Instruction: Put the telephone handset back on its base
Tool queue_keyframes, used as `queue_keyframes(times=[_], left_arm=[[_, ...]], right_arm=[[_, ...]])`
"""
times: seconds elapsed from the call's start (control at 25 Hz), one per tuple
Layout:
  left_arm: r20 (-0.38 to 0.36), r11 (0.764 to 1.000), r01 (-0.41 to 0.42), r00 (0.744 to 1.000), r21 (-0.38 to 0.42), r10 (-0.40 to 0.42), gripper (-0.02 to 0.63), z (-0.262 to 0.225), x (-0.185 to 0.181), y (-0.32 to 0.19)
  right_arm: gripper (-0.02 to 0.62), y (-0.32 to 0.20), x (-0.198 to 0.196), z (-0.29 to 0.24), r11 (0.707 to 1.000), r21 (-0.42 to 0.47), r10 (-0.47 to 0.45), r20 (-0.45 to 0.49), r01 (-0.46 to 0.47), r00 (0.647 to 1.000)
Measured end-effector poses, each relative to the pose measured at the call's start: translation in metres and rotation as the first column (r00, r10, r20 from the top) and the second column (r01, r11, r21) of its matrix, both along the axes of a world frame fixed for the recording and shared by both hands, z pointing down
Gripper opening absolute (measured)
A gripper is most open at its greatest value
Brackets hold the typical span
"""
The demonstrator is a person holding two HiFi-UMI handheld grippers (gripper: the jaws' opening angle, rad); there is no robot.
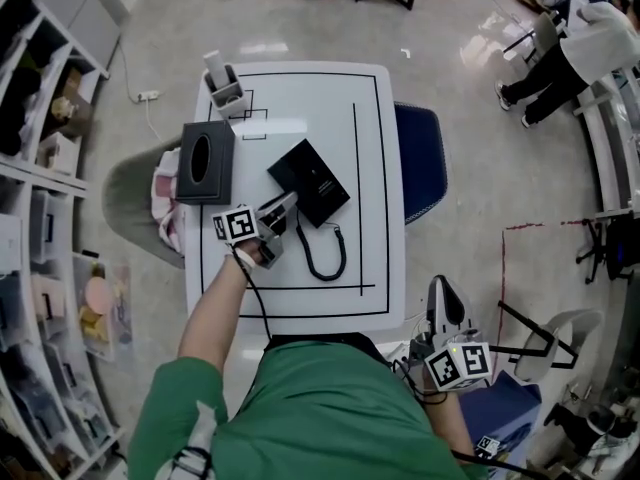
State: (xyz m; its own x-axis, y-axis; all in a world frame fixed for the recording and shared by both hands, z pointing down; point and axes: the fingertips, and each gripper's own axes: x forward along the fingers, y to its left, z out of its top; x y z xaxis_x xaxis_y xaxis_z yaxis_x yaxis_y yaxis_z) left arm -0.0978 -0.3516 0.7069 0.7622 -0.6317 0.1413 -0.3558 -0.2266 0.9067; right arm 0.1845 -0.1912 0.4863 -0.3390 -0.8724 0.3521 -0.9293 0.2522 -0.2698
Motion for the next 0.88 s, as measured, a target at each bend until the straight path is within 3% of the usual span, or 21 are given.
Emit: queue_keyframes(times=[0.16,0.52,0.64,0.76,0.88], left_arm=[[0.012,1.0,0.013,1.0,-0.024,-0.012,0.085,0.0,-0.001,0.001],[0.102,0.991,0.068,0.993,-0.112,-0.057,0.167,0.01,-0.008,0.0],[0.092,0.985,0.112,0.991,-0.13,-0.1,0.167,0.007,-0.017,0.005],[0.085,0.983,0.144,0.987,-0.117,-0.135,0.167,-0.006,-0.028,0.018],[0.133,0.981,0.185,0.975,-0.057,-0.176,0.166,-0.033,-0.037,0.029]], right_arm=[[0.023,0.0,-0.001,-0.006,1.0,0.013,0.0,0.002,0.0,1.0],[0.023,-0.008,-0.007,-0.004,0.999,0.025,-0.022,0.005,0.022,1.0],[0.023,-0.011,-0.009,-0.004,0.999,0.036,-0.034,0.008,0.034,0.999],[0.023,-0.014,-0.008,-0.006,0.998,0.046,-0.039,0.01,0.038,0.999],[0.023,-0.018,-0.001,-0.009,0.998,0.057,-0.04,0.006,0.04,0.999]])
